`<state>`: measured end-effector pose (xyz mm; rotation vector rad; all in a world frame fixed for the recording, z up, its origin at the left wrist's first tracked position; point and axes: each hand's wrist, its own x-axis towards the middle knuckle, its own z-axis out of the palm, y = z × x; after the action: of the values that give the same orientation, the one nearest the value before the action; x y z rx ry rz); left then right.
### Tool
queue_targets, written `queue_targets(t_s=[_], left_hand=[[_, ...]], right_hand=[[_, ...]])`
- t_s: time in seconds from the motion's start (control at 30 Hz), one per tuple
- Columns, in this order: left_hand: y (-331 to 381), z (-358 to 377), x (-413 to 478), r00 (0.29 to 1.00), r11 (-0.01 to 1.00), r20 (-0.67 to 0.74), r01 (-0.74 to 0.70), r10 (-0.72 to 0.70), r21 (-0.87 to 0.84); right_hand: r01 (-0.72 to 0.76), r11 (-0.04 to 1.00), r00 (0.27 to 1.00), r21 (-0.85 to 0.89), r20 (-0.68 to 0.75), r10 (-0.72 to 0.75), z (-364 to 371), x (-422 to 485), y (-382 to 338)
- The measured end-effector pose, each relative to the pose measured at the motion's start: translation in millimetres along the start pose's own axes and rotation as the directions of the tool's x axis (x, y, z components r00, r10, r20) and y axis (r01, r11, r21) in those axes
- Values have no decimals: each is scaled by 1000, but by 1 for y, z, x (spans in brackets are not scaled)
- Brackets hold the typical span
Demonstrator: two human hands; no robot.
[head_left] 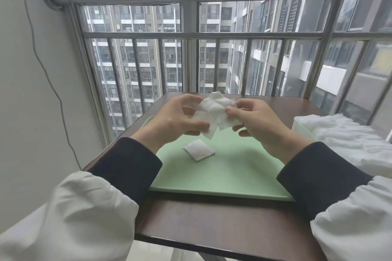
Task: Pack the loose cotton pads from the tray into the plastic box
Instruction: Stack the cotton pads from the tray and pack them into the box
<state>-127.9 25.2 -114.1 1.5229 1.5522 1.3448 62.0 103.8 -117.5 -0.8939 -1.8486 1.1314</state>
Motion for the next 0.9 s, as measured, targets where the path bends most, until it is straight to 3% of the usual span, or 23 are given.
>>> queue_targets(t_s=[0.13, 0.23, 0.53, 0.9], left_hand=[[-5, -4, 1, 996, 1000, -87, -16, 14, -25], [-7, -9, 1, 988, 995, -154, -40, 25, -93], [0, -4, -7, 996, 983, -60, -80, 71, -164], [0, 0, -9, 997, 988, -26, -76, 73, -136]], right_hand=[[-14, 999, 992, -40, -123, 9, -5, 2, 1], [-32, 994, 990, -105, -140, 17, -7, 2, 4], [33, 996, 992, -79, 126, -23, 0, -5, 0], [55, 998, 968, -20, 248, -49, 2, -11, -4]])
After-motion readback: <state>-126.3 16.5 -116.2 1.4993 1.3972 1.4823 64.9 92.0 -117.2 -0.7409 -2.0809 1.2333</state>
